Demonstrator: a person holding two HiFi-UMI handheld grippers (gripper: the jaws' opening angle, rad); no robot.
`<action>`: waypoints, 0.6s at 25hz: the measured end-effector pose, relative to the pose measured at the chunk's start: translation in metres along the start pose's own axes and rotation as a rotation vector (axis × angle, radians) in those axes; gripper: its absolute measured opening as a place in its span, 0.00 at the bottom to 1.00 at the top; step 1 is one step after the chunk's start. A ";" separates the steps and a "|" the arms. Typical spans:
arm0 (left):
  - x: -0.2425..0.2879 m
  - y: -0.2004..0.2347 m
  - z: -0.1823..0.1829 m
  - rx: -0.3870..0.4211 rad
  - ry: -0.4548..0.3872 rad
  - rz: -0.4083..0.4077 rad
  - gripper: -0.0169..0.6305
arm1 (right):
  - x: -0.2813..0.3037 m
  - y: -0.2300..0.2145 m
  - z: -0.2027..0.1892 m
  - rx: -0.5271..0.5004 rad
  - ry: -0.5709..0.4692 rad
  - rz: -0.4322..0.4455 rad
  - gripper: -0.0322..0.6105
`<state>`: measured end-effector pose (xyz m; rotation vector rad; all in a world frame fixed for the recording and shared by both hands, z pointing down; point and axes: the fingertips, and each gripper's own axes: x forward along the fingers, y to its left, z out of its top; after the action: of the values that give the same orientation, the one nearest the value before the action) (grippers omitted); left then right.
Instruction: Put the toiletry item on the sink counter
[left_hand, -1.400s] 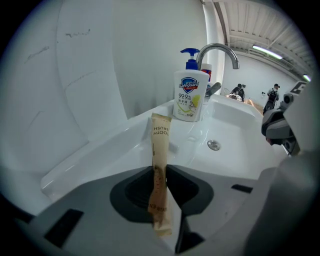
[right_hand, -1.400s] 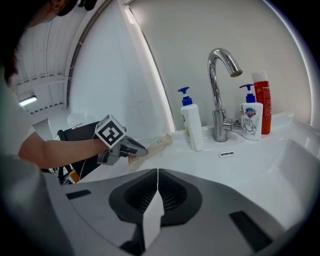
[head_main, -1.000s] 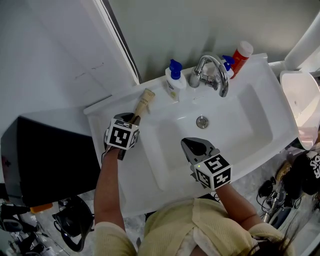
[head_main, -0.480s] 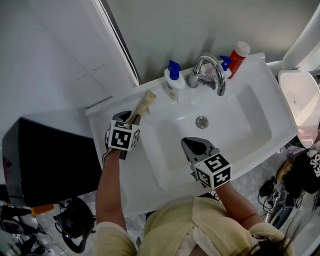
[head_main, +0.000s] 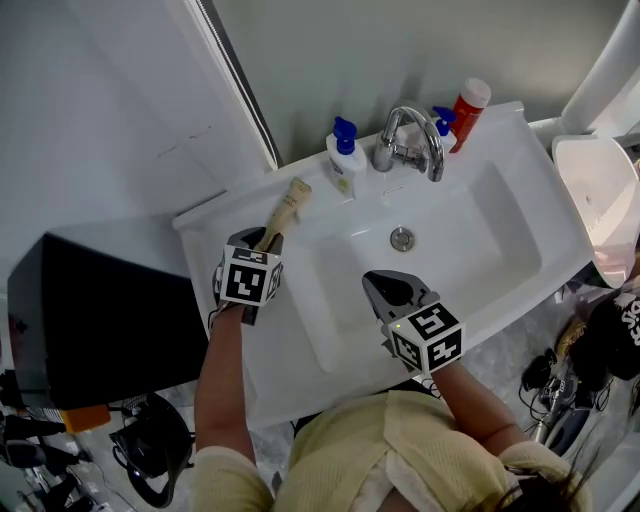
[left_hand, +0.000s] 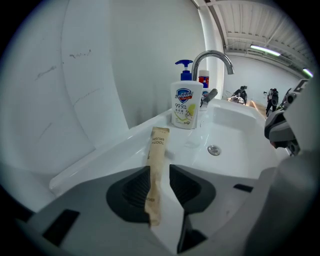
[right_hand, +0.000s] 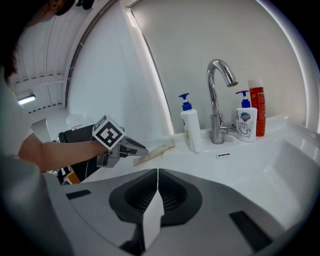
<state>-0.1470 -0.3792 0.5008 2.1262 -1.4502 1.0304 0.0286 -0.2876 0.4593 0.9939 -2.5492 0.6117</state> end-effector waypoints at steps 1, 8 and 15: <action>-0.002 -0.001 0.000 -0.002 -0.004 0.000 0.26 | -0.001 0.001 0.000 0.000 -0.002 -0.002 0.10; -0.024 -0.007 0.002 -0.031 -0.042 0.003 0.25 | -0.009 0.011 0.001 -0.006 -0.016 -0.012 0.10; -0.048 -0.018 0.001 -0.063 -0.084 -0.003 0.22 | -0.014 0.019 0.002 -0.016 -0.029 -0.024 0.10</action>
<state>-0.1405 -0.3421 0.4669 2.1492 -1.4976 0.8926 0.0249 -0.2677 0.4463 1.0342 -2.5597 0.5737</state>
